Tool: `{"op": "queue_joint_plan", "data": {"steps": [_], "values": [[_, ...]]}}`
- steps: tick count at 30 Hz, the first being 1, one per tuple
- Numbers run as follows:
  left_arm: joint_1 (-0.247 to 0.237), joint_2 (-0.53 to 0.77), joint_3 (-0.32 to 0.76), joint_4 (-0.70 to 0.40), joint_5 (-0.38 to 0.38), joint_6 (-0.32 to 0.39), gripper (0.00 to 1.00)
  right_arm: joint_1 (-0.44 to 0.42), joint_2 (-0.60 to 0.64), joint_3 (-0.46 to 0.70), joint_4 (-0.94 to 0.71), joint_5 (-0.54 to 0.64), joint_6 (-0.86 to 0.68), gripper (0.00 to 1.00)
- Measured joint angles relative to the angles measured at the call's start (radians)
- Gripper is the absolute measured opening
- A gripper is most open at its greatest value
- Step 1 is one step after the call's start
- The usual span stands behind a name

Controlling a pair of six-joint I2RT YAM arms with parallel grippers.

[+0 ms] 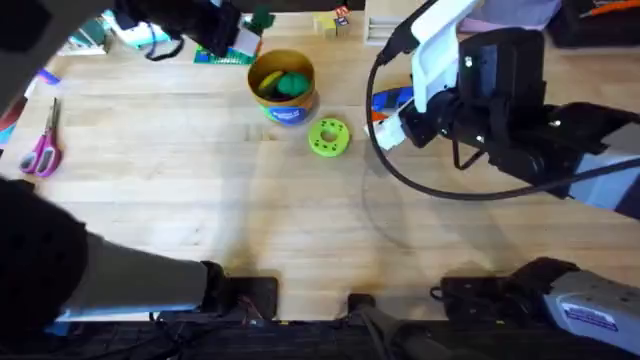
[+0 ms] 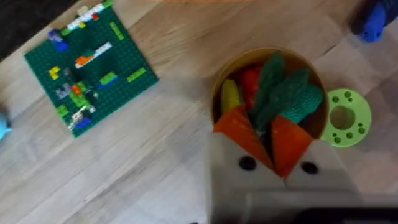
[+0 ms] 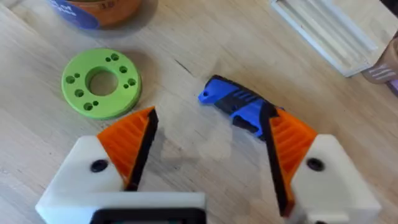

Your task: Pick up the gripper from the table and insert it into the empty holder that is missing its gripper. Then pick up a screw, insert it into the mounting hole, and use the screwdriver to tighten it. Finally, clean up the table by picking up the vegetable and placing it into the bucket.

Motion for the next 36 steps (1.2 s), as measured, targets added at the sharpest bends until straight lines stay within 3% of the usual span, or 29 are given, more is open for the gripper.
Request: {"op": "queue_joint_plan", "data": {"steps": [7,16,17,22,23,32,36], "values": [[-0.075,0.096,0.0,0.02,0.015,-0.029,0.023,0.0,0.0,0.0,0.0,0.0,0.0,0.994],[-0.076,0.111,0.0,0.02,-0.003,-0.035,0.023,0.0,0.0,0.0,0.0,0.0,0.0,0.994],[-0.076,0.111,0.0,0.021,-0.005,-0.033,0.082,0.0,0.0,0.0,0.0,0.0,0.0,0.993],[-0.076,0.112,0.0,0.011,-0.008,-0.037,0.849,0.0,0.0,0.0,0.0,0.0,0.0,0.992],[-0.076,0.112,0.0,0.01,-0.009,-0.042,0.951,0.0,0.0,0.0,0.0,0.0,0.0,0.994],[-0.076,0.112,0.0,0.009,-0.011,-0.043,0.993,0.0,0.0,0.0,-0.007,0.0,0.0,0.994],[-0.077,0.109,0.026,-0.059,-0.011,-0.083,0.993,0.0,-0.005,0.0,0.019,0.0,0.0,0.994]]}}
